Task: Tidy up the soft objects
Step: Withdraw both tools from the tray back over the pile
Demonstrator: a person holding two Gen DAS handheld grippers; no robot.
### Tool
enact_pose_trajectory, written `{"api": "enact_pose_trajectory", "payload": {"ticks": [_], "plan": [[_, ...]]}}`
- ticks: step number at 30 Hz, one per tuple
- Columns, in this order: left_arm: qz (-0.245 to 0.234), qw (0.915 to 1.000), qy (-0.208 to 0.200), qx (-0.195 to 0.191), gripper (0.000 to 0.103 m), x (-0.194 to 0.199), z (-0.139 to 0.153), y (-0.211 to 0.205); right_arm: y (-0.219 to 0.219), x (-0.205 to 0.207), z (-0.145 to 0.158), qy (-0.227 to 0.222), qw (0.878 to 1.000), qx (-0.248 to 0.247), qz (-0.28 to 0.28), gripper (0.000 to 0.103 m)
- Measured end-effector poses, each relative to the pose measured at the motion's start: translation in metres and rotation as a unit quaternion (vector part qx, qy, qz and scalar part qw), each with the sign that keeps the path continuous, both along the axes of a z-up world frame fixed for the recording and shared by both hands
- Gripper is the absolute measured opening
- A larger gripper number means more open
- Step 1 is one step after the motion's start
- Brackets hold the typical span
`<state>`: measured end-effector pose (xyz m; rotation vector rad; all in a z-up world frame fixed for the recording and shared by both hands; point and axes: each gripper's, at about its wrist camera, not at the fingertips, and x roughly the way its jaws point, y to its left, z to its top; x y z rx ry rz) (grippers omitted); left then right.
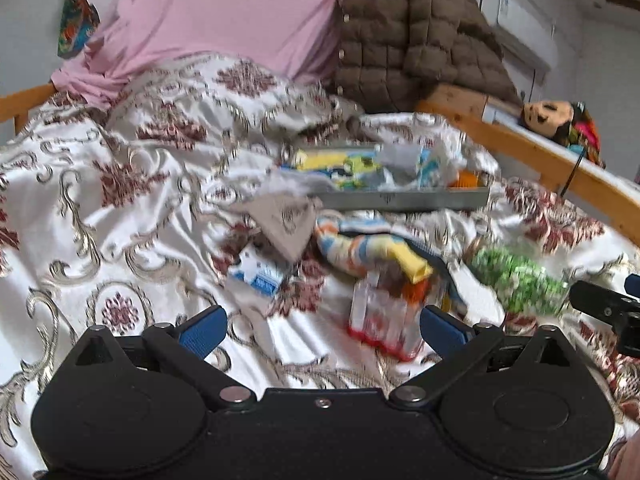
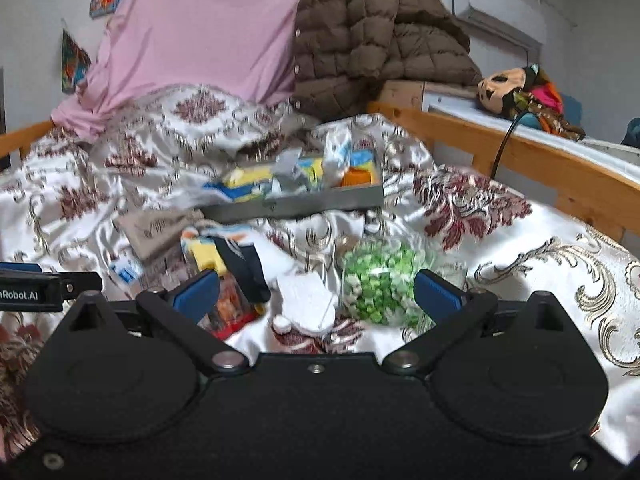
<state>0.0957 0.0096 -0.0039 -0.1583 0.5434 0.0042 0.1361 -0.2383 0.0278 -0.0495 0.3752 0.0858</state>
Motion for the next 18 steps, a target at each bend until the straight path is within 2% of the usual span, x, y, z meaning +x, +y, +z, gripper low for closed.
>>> {"api": "enact_pose_trajectory", "payload": {"ticks": [8, 18], "plan": [[0.002, 0.9995, 0.03, 0.009, 0.102, 0.009, -0.012, -0.002, 0.011, 0.021, -0.016, 0.063, 0.998, -0.024, 0.0, 0.102], [0.013, 0.9988, 0.046, 0.011, 0.102, 0.018, -0.018, -0.001, 0.013, 0.035, -0.029, 0.094, 0.995, -0.02, 0.007, 0.102]]}}
